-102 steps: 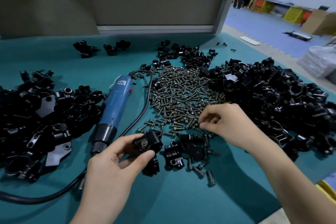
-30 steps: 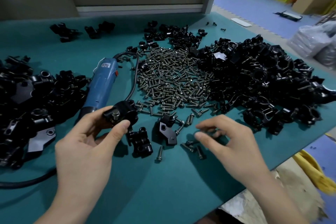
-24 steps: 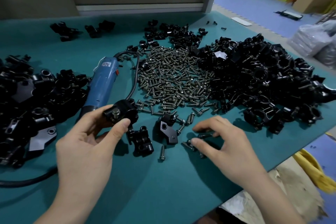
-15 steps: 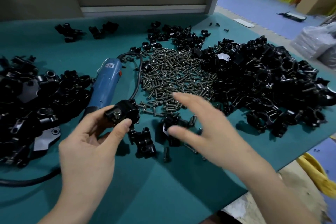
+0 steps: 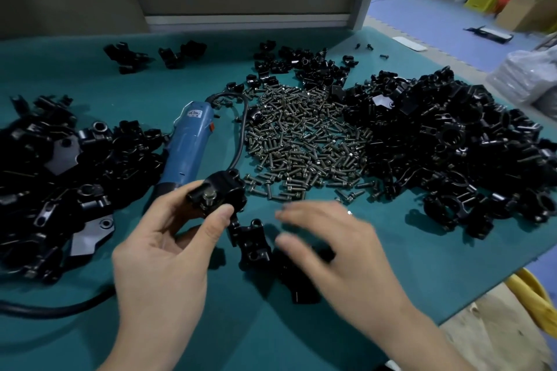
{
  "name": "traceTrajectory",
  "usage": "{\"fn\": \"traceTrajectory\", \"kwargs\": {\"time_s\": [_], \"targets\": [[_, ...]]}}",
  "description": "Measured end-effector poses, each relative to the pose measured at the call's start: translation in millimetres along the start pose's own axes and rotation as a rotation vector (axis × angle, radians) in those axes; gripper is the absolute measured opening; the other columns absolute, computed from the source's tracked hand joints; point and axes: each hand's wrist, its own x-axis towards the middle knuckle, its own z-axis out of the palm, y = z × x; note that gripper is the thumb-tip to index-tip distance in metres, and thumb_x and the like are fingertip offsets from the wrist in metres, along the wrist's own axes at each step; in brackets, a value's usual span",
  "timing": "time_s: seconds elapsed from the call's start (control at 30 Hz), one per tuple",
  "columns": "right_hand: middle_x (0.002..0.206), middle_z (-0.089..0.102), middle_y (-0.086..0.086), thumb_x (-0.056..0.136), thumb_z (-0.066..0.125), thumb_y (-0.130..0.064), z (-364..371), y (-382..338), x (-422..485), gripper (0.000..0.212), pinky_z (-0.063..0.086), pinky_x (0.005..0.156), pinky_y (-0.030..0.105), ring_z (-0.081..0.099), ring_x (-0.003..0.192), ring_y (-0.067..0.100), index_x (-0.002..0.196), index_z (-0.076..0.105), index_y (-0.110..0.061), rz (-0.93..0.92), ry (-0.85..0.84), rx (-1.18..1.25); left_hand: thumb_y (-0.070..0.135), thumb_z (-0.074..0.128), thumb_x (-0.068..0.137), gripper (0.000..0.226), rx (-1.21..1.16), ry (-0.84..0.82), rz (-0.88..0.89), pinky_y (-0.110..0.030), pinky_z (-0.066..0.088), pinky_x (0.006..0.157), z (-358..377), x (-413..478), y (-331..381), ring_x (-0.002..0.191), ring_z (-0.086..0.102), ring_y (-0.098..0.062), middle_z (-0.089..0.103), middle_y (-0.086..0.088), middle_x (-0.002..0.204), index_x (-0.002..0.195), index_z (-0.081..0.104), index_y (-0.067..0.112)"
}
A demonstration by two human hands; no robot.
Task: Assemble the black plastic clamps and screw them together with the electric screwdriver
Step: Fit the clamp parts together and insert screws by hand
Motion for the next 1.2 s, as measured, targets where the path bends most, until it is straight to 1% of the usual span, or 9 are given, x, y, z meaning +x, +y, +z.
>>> {"fn": "traceTrajectory", "kwargs": {"time_s": [0.13,0.27,0.37,0.47,0.63,0.73,0.87,1.0,1.2], "targets": [[0.099,0.069,-0.008,0.09,0.064,-0.013,-20.4,21.1,40.7,0.015,0.05,0.091,0.032,0.061,0.097,0.009,0.101,0.073,-0.017,0.141,0.139,-0.098,0.022,0.073,0.065,0.029,-0.007,0.001,-0.001,-0.007,0.051,0.071,-1.1,0.4,0.3,0.084,0.071,-0.004,0.074,0.017,0.091,0.093,0.068,0.032],[0.079,0.064,-0.017,0.086,0.07,-0.025,-17.3,21.4,77.3,0.008,0.045,0.072,0.011,0.056,0.074,-0.001,0.093,0.074,-0.023,0.213,-0.068,-0.169,0.015,0.072,0.066,0.031,-0.024,0.002,0.009,-0.004,0.049,0.07,-0.4,0.4,0.4,0.082,0.069,0.002,0.073,0.022,0.087,0.094,0.067,0.026],[0.085,0.066,-0.011,0.084,0.073,-0.028,3.7,11.5,90.4,0.022,0.052,0.075,0.023,0.059,0.077,0.006,0.105,0.069,-0.024,0.177,-0.338,-0.209,0.015,0.072,0.065,0.031,-0.017,-0.008,0.008,-0.005,0.05,0.068,-0.4,0.8,-1.6,0.08,0.069,0.002,0.073,0.02,0.088,0.094,0.067,0.026],[0.09,0.067,-0.002,0.086,0.066,-0.009,12.8,7.1,98.2,0.023,0.051,0.075,0.028,0.06,0.082,0.016,0.106,0.067,-0.02,0.175,-0.43,-0.303,0.019,0.073,0.061,0.031,0.006,-0.019,-0.01,-0.004,0.049,0.065,-0.1,1.8,-4.6,0.074,0.069,0.004,0.073,0.021,0.083,0.089,0.068,0.03],[0.08,0.062,-0.004,0.084,0.062,0.0,9.0,8.9,97.0,0.027,0.044,0.065,0.018,0.053,0.068,0.008,0.105,0.066,-0.017,0.172,-0.4,-0.222,0.025,0.074,0.058,0.026,0.025,-0.059,-0.055,-0.005,0.05,0.063,-1.5,3.0,-11.0,0.07,0.069,0.003,0.073,0.019,0.08,0.08,0.074,0.039],[0.069,0.054,-0.006,0.083,0.063,0.001,-4.8,7.9,95.6,0.026,0.037,0.059,0.013,0.043,0.058,0.003,0.096,0.073,-0.02,0.164,-0.249,0.189,0.026,0.075,0.06,0.029,0.074,-0.109,-0.048,-0.007,0.05,0.063,-1.6,3.9,-12.7,0.07,0.069,0.003,0.073,0.019,0.08,0.08,0.072,0.047],[0.071,0.062,-0.002,0.083,0.067,0.004,-12.1,-1.9,87.3,0.027,0.046,0.065,0.019,0.054,0.067,0.008,0.083,0.075,-0.022,0.127,-0.19,0.616,0.03,0.075,0.062,0.028,0.151,-0.137,-0.025,-0.006,0.049,0.063,-1.9,2.8,-14.6,0.068,0.068,0.005,0.072,0.021,0.081,0.082,0.07,0.05],[0.072,0.068,-0.008,0.081,0.069,0.006,-6.1,-8.3,78.0,0.024,0.048,0.067,0.013,0.06,0.069,0.002,0.085,0.074,-0.018,0.115,-0.19,0.607,0.038,0.074,0.061,0.029,0.126,-0.143,-0.04,-0.01,0.052,0.065,-2.2,0.0,-16.7,0.068,0.071,-0.004,0.073,0.019,0.087,0.087,0.07,0.049],[0.075,0.068,-0.011,0.082,0.072,-0.001,-3.2,-6.9,73.4,0.021,0.049,0.068,0.017,0.062,0.069,0.003,0.088,0.074,-0.021,0.06,-0.119,0.396,0.013,0.079,0.069,0.039,0.138,-0.155,-0.036,-0.01,0.051,0.065,-3.9,-1.0,-22.0,0.068,0.072,-0.006,0.073,0.016,0.087,0.088,0.071,0.046]]}}
